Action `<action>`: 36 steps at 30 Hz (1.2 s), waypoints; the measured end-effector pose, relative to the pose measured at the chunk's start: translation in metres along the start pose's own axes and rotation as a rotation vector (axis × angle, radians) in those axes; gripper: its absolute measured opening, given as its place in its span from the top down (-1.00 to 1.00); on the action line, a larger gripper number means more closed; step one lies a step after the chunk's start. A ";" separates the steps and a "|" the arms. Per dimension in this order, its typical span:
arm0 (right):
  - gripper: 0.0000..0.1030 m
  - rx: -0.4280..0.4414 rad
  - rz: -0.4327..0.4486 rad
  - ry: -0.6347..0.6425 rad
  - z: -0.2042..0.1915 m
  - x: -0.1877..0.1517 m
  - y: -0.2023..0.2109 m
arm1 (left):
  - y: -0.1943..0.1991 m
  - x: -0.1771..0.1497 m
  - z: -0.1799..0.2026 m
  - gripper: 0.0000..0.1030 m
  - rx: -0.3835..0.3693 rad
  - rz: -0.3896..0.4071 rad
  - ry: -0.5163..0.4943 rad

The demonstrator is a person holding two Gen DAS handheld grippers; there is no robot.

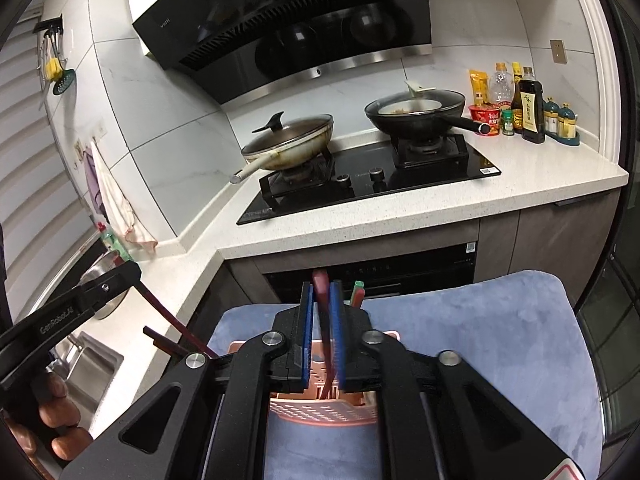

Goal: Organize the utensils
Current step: 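Lower both chopsticks into the caddy and open both tools, then move both tools back toward the last red and green chopsticks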

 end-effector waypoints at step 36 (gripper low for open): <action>0.30 0.016 -0.105 0.120 -0.028 -0.174 0.131 | 0.099 -0.160 -0.029 0.17 0.077 -0.123 -0.024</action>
Point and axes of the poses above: each gripper's, at about its wrist camera, not at the fingertips, and y roughly against the way its jaws point, z to its right, x to its top, the point moved 9 cm from there along -y, roughly the way its jaws point, and after that the axes turned 2 degrees about y, right-handed, at the moved point
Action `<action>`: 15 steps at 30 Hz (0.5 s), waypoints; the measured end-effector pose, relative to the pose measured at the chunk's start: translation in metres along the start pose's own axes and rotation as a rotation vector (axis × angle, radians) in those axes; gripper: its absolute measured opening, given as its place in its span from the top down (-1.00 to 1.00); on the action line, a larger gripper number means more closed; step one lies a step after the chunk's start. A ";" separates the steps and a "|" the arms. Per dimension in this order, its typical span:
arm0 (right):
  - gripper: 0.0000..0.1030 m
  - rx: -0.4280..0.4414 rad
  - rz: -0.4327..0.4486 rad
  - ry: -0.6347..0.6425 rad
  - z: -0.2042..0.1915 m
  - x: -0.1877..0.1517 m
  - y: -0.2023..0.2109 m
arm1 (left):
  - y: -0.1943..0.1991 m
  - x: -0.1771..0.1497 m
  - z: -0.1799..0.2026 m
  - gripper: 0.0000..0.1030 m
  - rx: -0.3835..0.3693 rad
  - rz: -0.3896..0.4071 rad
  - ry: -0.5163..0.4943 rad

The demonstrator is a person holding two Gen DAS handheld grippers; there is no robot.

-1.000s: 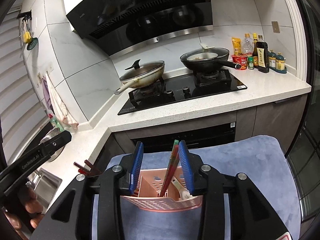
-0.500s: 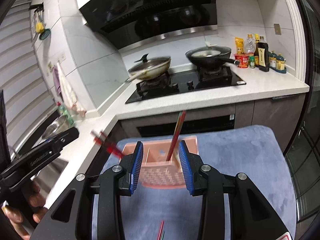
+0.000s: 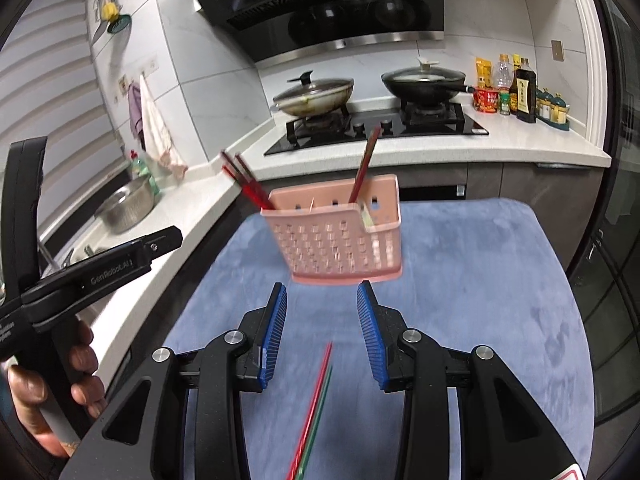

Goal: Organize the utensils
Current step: 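Move both tools back toward the last red and green chopsticks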

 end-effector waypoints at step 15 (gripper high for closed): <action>0.30 -0.026 -0.213 0.011 -0.008 -0.152 0.000 | -0.001 -0.134 -0.028 0.17 0.026 -0.176 0.042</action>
Point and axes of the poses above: each gripper's, at about its wrist camera, not at the fingertips, and y roughly against the way its jaws point, z to its right, x to its top, the point moved 9 cm from there along -y, roughly the way its jaws point, and after that the axes turned 2 degrees about y, right-handed, at the moved point
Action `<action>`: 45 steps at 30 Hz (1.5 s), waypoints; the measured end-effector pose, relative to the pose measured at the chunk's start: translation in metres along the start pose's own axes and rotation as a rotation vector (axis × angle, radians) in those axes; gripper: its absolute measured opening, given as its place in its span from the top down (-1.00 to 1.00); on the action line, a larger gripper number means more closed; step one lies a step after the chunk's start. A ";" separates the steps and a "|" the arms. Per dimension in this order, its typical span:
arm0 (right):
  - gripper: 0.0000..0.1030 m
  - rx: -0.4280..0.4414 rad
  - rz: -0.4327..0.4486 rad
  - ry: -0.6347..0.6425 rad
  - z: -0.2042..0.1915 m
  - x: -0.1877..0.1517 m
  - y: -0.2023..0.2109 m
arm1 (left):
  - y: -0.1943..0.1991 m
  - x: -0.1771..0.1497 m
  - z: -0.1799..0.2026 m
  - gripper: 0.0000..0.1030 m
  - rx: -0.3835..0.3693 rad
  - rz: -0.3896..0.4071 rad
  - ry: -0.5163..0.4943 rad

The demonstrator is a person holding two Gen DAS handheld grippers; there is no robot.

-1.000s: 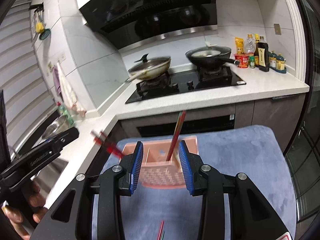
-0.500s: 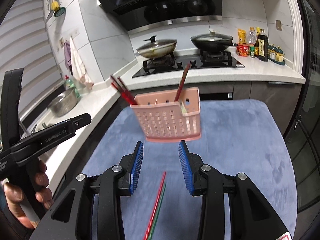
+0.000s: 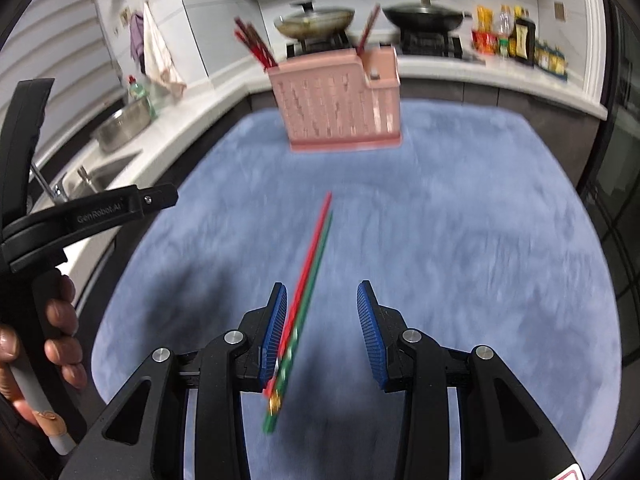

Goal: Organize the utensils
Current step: 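Move both tools back toward the last red and green chopsticks, then close the right tool on the green chopstick while the left tool approaches the red one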

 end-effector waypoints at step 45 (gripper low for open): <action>0.86 -0.049 -0.104 -0.040 0.012 -0.080 -0.025 | -0.022 -0.112 0.010 0.07 -0.029 -0.209 -0.039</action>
Point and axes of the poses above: each gripper's, at about its wrist camera, not at the fingertips, and y roughly against the way its jaws point, z to its right, x to its top, the point moved 9 cm from there along -y, roughly the way its jaws point, and after that the axes turned 2 degrees about y, right-handed, at the moved point
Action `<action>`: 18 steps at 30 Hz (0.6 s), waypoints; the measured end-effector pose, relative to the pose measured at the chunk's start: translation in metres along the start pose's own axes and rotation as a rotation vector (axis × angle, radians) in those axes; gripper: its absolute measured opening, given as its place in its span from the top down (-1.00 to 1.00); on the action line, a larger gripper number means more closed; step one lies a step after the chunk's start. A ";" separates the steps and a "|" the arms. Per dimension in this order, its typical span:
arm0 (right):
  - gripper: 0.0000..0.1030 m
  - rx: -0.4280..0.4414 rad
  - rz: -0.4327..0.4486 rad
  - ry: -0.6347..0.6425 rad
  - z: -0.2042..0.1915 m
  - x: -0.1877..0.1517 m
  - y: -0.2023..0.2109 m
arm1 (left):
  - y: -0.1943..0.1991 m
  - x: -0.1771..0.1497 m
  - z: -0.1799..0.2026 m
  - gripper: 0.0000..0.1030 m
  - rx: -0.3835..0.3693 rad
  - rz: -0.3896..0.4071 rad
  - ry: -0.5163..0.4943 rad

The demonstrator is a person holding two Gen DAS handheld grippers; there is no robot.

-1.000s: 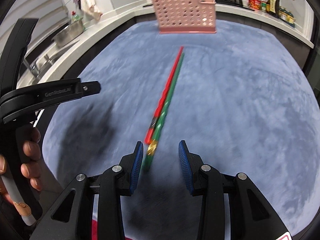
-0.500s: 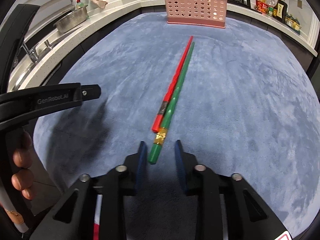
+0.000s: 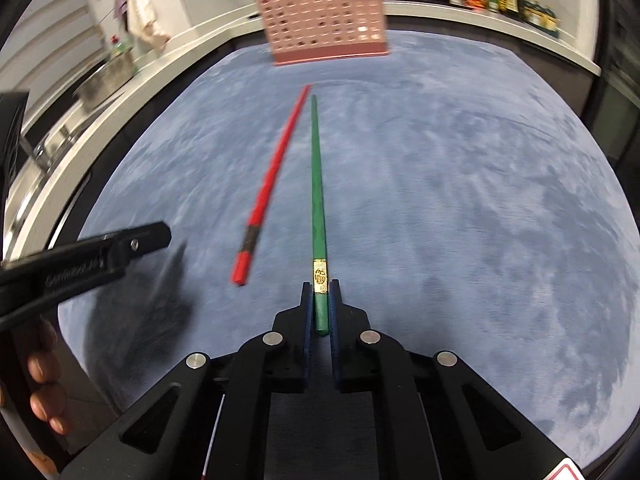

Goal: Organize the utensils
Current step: 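Close the right tool on the green chopstick while the left tool approaches the red one, then close the left tool on the red chopstick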

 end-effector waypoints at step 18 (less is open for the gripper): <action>0.86 0.008 0.006 -0.102 0.035 -0.004 0.005 | -0.024 -0.003 0.056 -0.06 -0.097 -0.051 -0.016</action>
Point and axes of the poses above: each gripper's, at about its wrist camera, not at the fingertips, and y roughly against the way its jaws point, z to its right, x to its top, the point moved 9 cm from there along -y, roughly the way its jaws point, and after that the axes turned 2 degrees about y, right-handed, at the moved point
